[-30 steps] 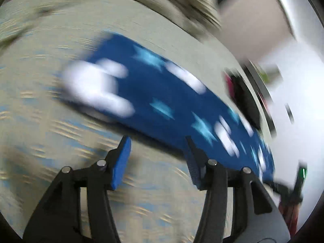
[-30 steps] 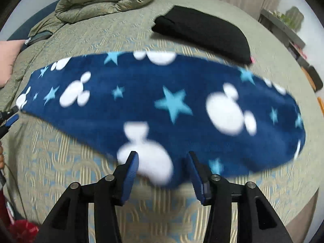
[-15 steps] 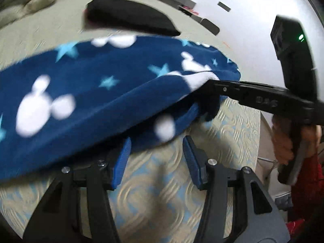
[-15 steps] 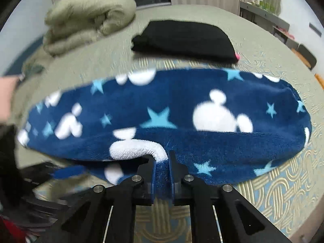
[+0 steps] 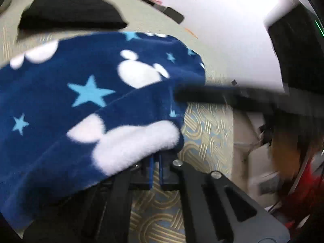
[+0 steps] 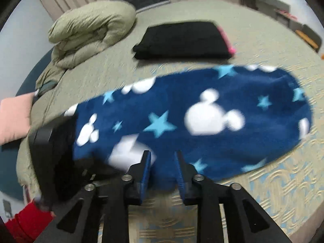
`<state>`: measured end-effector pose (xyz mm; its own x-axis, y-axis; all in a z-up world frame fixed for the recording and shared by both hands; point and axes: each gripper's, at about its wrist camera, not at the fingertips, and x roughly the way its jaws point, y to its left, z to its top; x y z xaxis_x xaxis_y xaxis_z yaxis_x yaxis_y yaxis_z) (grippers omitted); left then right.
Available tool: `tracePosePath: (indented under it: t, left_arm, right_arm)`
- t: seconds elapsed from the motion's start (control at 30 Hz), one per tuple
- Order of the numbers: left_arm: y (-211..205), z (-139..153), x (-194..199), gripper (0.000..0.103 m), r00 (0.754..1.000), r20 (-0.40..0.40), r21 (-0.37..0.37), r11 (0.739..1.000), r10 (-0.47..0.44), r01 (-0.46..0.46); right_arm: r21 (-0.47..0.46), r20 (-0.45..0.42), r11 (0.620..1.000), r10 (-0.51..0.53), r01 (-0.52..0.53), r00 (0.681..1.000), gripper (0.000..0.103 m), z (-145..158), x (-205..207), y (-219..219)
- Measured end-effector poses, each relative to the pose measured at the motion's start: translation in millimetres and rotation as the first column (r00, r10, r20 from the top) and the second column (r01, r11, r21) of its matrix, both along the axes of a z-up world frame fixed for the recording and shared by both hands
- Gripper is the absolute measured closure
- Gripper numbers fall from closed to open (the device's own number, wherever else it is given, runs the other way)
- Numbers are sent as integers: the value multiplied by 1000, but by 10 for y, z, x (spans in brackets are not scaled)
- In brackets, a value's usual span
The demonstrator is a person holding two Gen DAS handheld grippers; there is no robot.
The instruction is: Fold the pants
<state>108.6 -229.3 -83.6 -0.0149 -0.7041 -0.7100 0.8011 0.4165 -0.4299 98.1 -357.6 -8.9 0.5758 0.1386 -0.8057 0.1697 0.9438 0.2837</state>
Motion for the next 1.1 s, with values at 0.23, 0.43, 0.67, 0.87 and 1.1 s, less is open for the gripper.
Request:
tracePosePath:
  t: [0.23, 0.43, 0.67, 0.87, 1.1]
  left_arm:
    - [79, -240, -172, 103, 997, -75, 29, 999, 21, -19]
    - [-22, -192, -403, 103, 1000, -5, 68, 997, -26, 26]
    - [303, 17, -58, 41, 982, -21, 2, 983, 185, -185]
    - [85, -174, -30, 94, 985, -130, 13, 994, 112, -111]
    - [194, -202, -286, 93, 990, -101, 36, 994, 103, -100]
  right_arm:
    - [-224, -6, 926, -313, 304, 950, 56, 30, 220, -1087]
    - [-164, -50, 866, -486, 473, 873, 40, -200, 600, -2303]
    - [-167, -117, 888, -449, 428, 886, 74, -500, 967, -2386]
    - [-202, 41, 861, -468, 466, 883, 83, -258, 965, -2345]
    - [-313, -49, 837, -487, 449, 872, 54, -481, 896, -2413]
